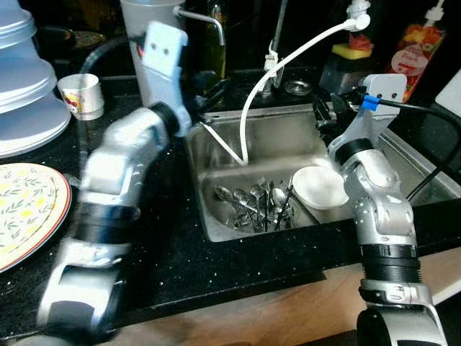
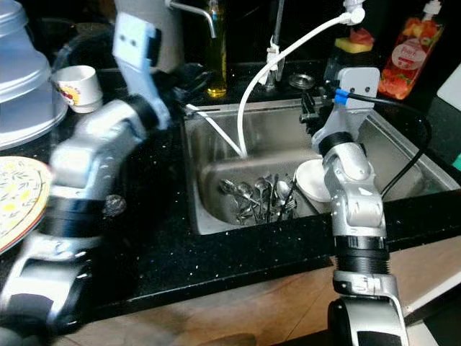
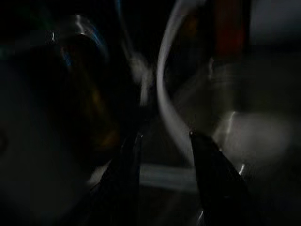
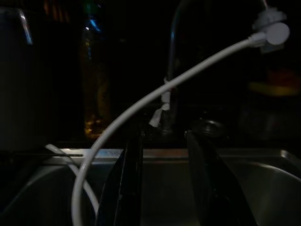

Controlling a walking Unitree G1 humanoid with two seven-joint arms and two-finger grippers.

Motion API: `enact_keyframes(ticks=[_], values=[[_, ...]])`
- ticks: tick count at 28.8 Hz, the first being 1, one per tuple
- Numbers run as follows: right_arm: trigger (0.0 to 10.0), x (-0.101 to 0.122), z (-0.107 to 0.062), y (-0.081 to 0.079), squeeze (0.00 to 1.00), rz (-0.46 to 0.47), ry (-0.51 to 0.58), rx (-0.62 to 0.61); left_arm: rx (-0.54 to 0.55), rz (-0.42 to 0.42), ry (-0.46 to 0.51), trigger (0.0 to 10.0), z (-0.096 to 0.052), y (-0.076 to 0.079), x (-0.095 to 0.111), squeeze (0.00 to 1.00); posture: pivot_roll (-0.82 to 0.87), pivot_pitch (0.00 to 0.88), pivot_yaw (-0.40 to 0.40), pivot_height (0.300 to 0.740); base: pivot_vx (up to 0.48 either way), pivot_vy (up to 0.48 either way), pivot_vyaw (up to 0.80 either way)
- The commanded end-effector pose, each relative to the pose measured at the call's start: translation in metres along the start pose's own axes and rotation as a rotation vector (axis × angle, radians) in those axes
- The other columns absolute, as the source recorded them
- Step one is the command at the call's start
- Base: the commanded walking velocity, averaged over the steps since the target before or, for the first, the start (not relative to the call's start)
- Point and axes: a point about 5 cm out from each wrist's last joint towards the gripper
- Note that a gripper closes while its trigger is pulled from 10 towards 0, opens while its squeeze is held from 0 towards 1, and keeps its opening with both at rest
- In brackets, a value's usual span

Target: Kitchen organization

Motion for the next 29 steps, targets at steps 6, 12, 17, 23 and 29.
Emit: enact_keyframes(ticks=[6,12,17,23,29], values=[[10.0,-0.007,-0.002,-0.004,0.0,0.018,-0.015,0.021,-0.196,0.318,-0.198,10.0,-0.059,-0.033,-0.01,0.0,0.18,0.046,-0.015,0.74,0.0,0.0,0.0],[10.0,-0.008,0.002,-0.011,0.0,0.038,-0.01,0.042,-0.369,0.341,-0.343,10.0,-0.083,-0.062,-0.016,0.0,0.2,0.035,-0.006,0.74,0.0,0.0,0.0],[10.0,-0.01,0.0,-0.014,0.0,0.042,-0.011,0.043,-0.481,0.422,-0.567,10.0,-0.093,-0.055,-0.055,0.0,0.18,0.029,0.019,0.74,0.0,0.0,0.0],[10.0,-0.012,-0.005,-0.01,0.0,0.043,-0.021,0.028,-0.564,0.603,-0.649,10.0,-0.1,-0.027,-0.074,0.0,0.17,0.031,0.003,0.74,0.0,0.0,0.0],[10.0,-0.012,0.002,-0.014,0.0,0.046,-0.022,0.06,-0.56,0.785,-0.674,10.0,-0.098,-0.041,-0.067,0.0,0.2,0.033,-0.021,0.74,0.0,0.0,0.0]])
Point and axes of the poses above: a point about 5 cm out from each wrist's last joint towards the gripper, its own z axis pointing out of the wrist towards the gripper, its own x axis along the axis of the wrist's last joint, y = z × x, and after that the axes turned 3 degrees about z, right-handed
